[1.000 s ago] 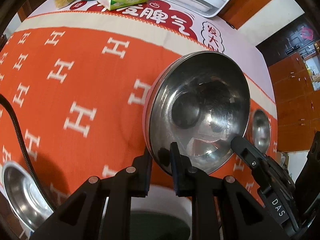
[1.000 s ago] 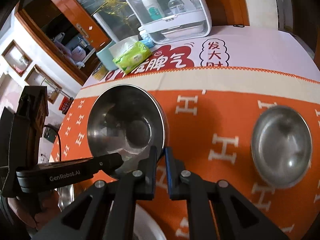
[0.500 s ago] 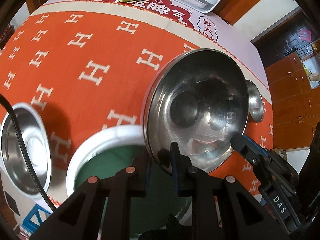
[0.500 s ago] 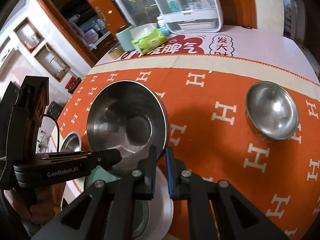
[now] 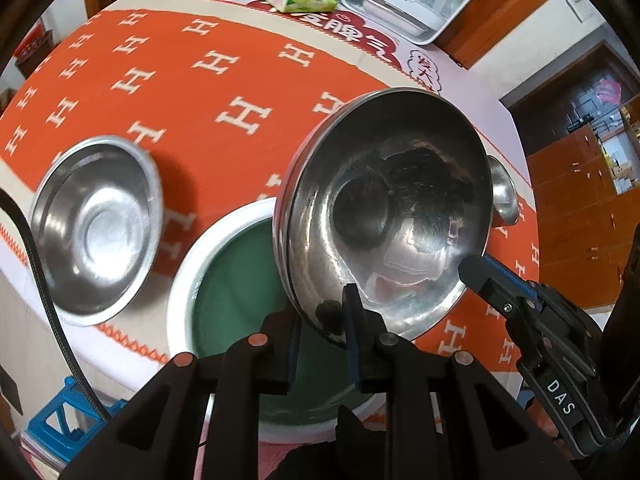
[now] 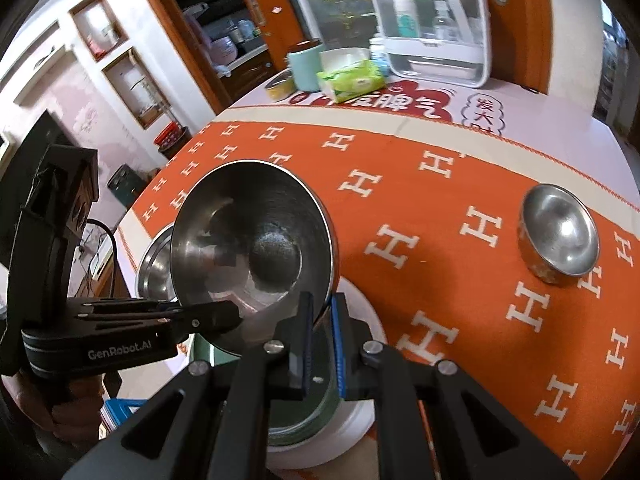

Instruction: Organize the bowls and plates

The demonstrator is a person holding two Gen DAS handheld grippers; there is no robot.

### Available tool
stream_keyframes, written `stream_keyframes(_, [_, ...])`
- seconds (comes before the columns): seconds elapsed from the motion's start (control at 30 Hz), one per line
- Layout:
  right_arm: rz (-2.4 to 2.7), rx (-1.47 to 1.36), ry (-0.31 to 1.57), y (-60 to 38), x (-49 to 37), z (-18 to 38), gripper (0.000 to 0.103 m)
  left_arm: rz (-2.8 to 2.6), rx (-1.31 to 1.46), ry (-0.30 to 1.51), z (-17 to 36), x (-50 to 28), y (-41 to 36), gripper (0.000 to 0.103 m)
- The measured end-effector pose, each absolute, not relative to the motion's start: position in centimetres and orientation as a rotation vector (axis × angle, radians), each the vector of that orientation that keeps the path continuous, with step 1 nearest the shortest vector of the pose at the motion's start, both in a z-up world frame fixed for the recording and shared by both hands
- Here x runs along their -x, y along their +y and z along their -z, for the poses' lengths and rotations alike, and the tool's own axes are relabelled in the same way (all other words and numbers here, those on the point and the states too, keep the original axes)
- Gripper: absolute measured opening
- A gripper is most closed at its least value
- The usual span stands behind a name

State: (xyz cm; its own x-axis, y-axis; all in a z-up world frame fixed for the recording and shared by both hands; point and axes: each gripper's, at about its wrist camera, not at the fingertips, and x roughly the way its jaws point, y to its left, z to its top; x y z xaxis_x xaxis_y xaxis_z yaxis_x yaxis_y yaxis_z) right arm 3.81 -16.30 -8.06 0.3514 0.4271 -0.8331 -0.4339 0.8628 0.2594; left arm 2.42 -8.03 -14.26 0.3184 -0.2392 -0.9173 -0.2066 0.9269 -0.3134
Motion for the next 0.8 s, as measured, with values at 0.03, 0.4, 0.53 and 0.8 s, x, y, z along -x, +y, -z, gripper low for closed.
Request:
stream_keyframes(0.03, [-0.563, 0.014, 1.079, -15.9, -3.7, 8.1, 0.009, 0.016, 0.413, 1.257, 14.3, -2.0, -7.6, 0.018])
stream_keyframes(0.4, [-0.646, 0.110, 1.084, -10.1, -1.8, 8.3, 0.009, -0.041, 0.455, 1.260, 14.4, 1.4, -2.5, 0.018])
stream_keyframes(0.53, [-0.672, 0.137, 1.087, -7.9, -1.5, 8.5, 0.010, -0.057, 0.481, 1.268, 14.7, 2.2, -0.3, 0.019])
stream_keyframes(0.8, [-0.698, 0.178, 1.103, -3.6, -1.4, 9.2, 0.011, -0.080, 0.503, 1.293, 15.3, 2.7, 4.1, 0.019])
